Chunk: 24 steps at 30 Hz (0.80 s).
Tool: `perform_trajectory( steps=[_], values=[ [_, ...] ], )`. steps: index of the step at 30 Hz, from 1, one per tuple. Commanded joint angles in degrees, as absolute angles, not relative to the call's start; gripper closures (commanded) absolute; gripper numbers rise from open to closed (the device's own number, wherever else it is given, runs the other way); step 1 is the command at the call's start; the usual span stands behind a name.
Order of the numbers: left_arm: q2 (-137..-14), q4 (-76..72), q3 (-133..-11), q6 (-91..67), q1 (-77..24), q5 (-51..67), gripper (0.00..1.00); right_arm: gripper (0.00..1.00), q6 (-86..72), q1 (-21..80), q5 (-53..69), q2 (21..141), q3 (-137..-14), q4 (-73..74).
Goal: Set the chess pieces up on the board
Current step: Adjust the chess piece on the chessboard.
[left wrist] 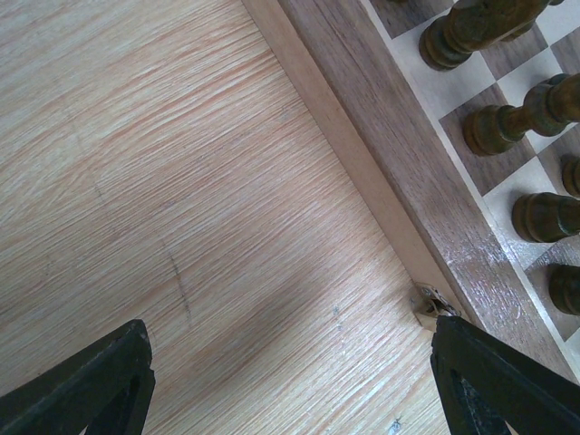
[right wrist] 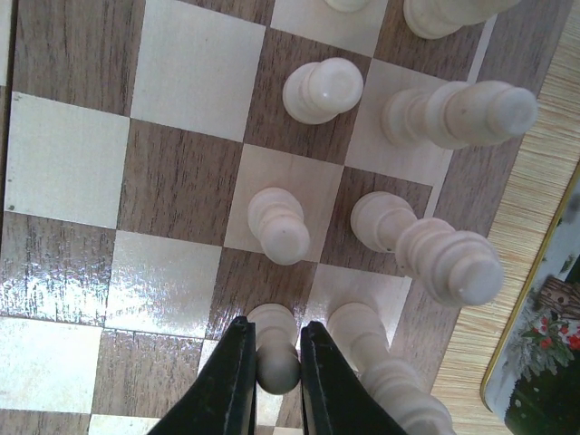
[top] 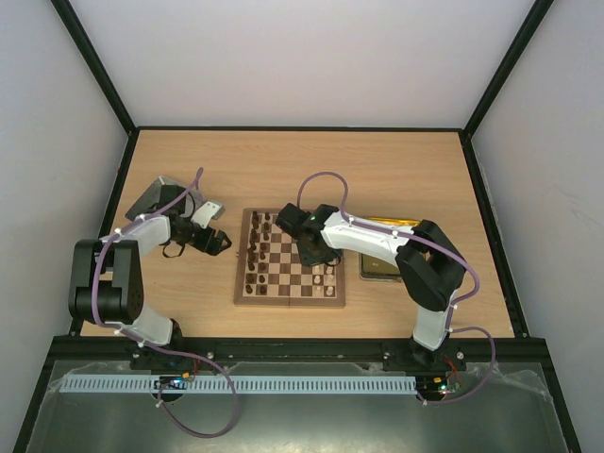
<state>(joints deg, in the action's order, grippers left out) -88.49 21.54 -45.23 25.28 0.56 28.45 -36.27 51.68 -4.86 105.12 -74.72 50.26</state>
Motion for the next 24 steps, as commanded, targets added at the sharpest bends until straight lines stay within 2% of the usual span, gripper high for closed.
perform_trajectory(
  steps=[1,18,24],
  values=[
    [-89.03,21.51,-44.99,25.58,0.44,28.61,0.16,0.91,-35.41,51.31,-5.27,105.80,-73.84,50.01],
    [-89.39,21.61,-44.98,25.49,0.44,28.60,0.16,0.93,-35.55,51.20,-5.52,105.74,-75.68,50.61],
    [-89.47,21.61,-45.02,25.53,0.44,28.65,0.16,0.91,-35.31,51.23,-4.95,105.99,-75.27,50.57]
  ],
)
